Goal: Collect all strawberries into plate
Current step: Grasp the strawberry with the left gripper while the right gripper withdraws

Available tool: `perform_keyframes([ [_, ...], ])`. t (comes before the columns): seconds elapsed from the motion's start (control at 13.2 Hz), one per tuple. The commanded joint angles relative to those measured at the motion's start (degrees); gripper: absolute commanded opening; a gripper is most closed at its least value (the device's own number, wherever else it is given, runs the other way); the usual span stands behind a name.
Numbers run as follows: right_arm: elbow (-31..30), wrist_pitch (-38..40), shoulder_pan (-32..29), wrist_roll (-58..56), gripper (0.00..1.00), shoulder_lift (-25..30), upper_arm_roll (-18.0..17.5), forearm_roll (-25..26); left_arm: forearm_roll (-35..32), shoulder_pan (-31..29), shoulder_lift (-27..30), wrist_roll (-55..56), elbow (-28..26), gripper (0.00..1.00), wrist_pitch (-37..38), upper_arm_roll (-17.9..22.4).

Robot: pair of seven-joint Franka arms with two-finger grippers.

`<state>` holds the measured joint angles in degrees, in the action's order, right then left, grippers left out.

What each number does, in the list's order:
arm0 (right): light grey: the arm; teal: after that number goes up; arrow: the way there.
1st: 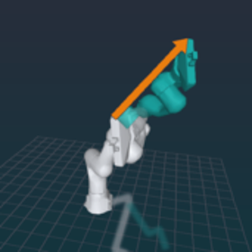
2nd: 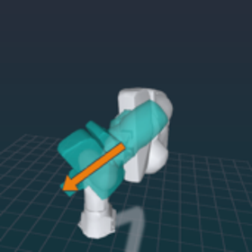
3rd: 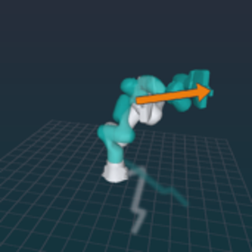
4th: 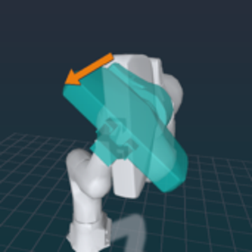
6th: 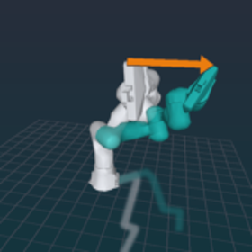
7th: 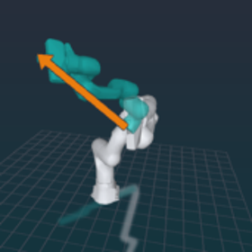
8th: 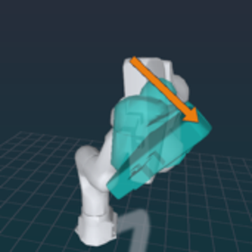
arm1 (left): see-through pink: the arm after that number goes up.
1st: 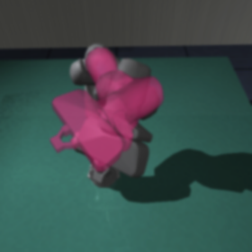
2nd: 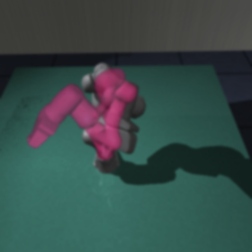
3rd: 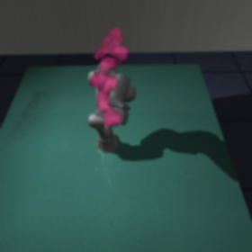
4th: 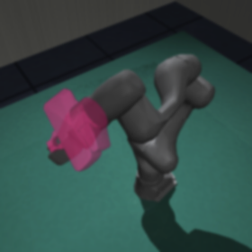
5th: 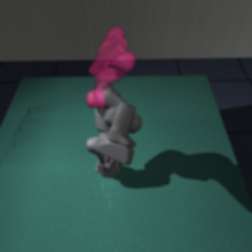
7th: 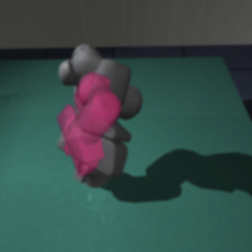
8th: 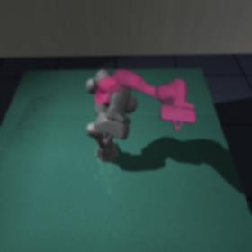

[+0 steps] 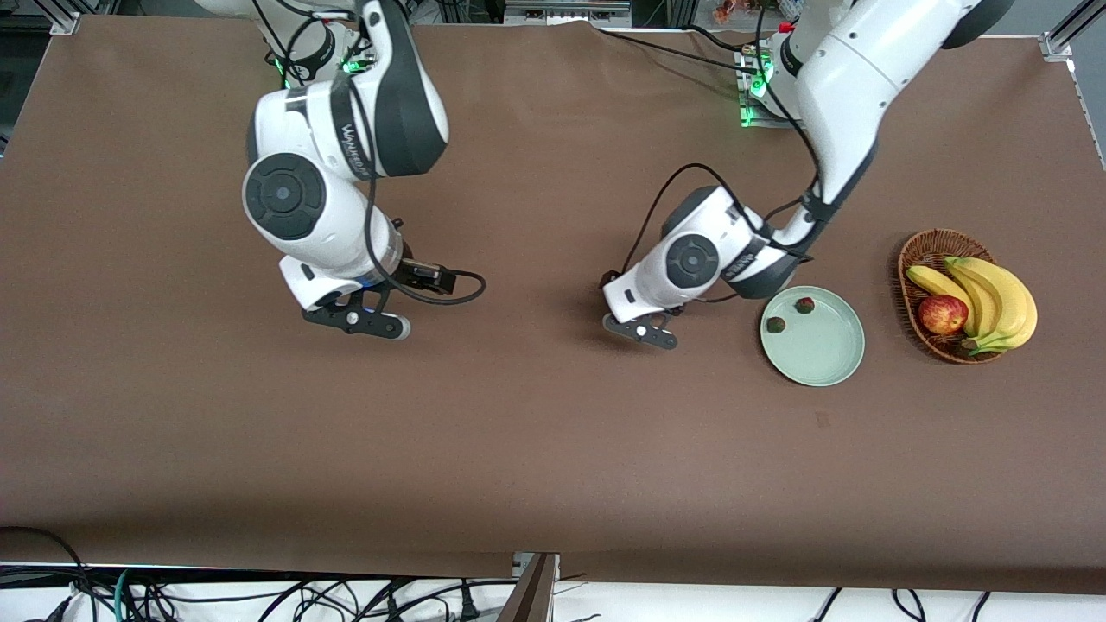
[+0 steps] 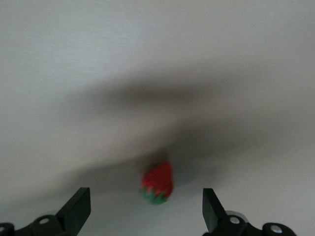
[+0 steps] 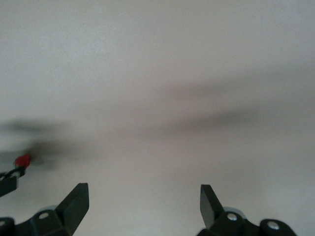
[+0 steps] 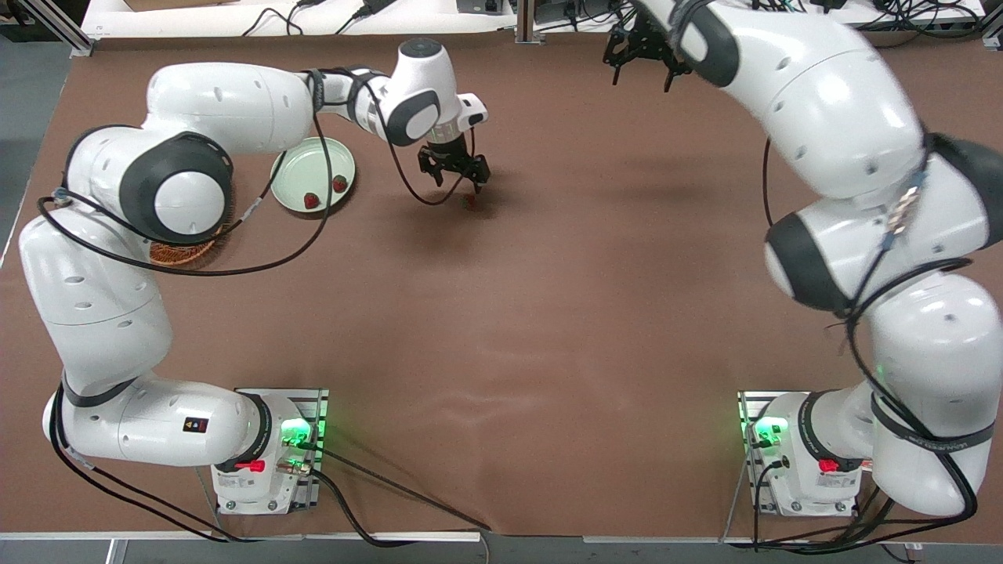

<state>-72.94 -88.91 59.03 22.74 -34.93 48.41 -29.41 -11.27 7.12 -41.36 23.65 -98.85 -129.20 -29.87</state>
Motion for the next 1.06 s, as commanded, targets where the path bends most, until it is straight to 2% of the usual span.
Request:
perform_keyframes([
  [0.0,-0.9,0.6,-11.0,1.3,1.00,9.7,-15.1,8.6,-1.3,1.0,-1.4,2.4,1.0,1.00,-1.6,1.1],
  [0.23,-3.9,1.1,-23.5,1.2,1.00,16.5,-28.5,14.3,-5.3,1.1,-2.1,2.4,0.9,1.00,-1.7,1.3],
  [0.3,-5.5,1.2,-27.1,1.1,1.00,18.8,-32.4,15.9,-5.3,1.3,-2.3,2.4,0.8,0.91,-1.7,1.3],
  [0.38,-7.3,1.2,-30.7,1.0,1.00,21.1,-36.1,17.4,-5.3,1.4,-2.3,2.4,0.2,0.67,-1.6,1.3],
  [0.46,-9.1,1.1,-34.2,0.7,1.00,23.5,-39.7,19.2,-5.3,1.4,-2.3,3.3,0.2,0.40,-1.5,1.2],
  [0.61,-11.3,1.1,-41.3,0.1,1.00,26.6,-46.1,22.5,-5.3,1.9,-2.3,7.0,0.2,0.35,-1.3,1.2],
  [0.68,-11.9,1.1,-44.8,-1.3,1.00,27.7,-48.3,22.6,-5.3,2.2,-2.3,7.4,0.2,0.24,-1.3,1.2],
  [0.76,-13.2,1.1,-48.3,-4.9,1.00,29.5,-50.2,23.2,-5.2,2.2,-2.3,7.6,0.2,0.09,-1.1,1.2],
  [0.91,-14.2,1.2,-53.5,-8.3,1.00,31.2,-52.3,24.2,-5.1,1.9,-2.1,8.2,0.2,0.00,-0.4,1.2],
  [0.99,-14.2,1.2,-54.0,-9.1,1.00,31.6,-52.3,25.1,-5.1,1.7,-1.6,8.2,0.2,0.00,0.7,1.1],
])
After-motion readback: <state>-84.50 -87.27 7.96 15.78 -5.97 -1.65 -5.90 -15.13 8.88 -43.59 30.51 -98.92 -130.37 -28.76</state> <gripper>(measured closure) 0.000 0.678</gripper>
